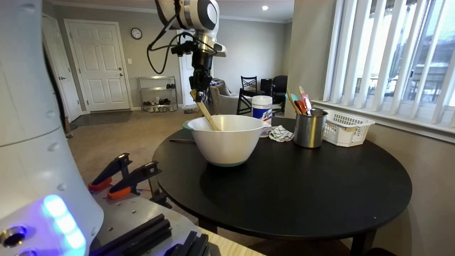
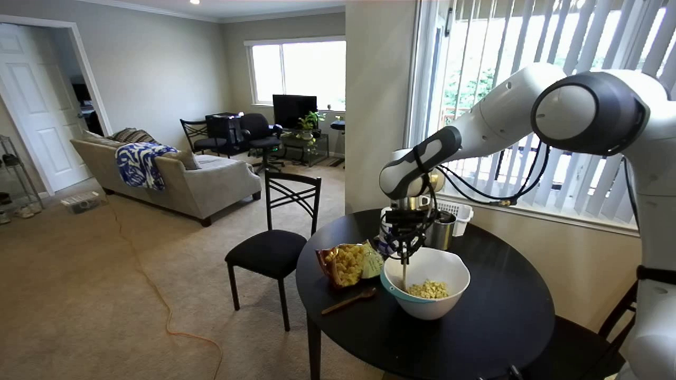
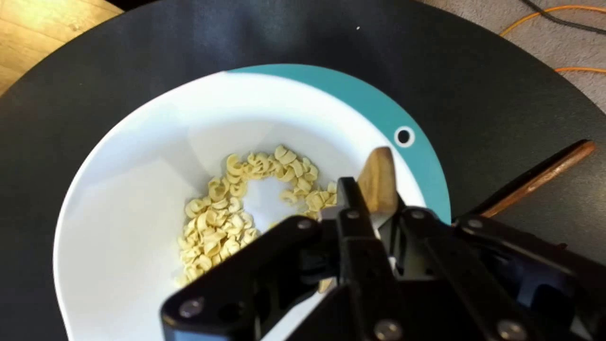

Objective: Stir in the bowl

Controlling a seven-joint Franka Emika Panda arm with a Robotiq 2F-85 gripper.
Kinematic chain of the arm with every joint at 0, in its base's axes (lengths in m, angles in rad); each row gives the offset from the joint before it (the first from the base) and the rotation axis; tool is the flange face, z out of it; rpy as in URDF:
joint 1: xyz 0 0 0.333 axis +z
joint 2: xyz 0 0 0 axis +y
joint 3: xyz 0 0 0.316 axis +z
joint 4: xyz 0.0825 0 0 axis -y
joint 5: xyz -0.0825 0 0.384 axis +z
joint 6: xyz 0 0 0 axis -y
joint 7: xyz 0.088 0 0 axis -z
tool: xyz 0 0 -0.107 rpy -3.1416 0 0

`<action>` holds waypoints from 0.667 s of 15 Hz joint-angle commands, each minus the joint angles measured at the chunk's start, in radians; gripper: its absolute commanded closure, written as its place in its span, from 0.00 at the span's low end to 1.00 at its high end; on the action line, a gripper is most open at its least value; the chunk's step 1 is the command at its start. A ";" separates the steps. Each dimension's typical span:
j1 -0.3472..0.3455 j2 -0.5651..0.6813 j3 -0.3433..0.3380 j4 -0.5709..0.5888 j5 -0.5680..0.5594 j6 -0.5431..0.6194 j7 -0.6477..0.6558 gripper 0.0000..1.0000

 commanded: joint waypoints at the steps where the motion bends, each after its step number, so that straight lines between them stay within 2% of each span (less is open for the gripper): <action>1: -0.018 0.059 0.016 0.039 0.094 -0.011 -0.028 0.97; 6: -0.039 0.070 0.002 0.041 0.143 -0.138 -0.026 0.97; 10: -0.023 0.101 -0.034 0.079 0.085 -0.252 0.021 0.97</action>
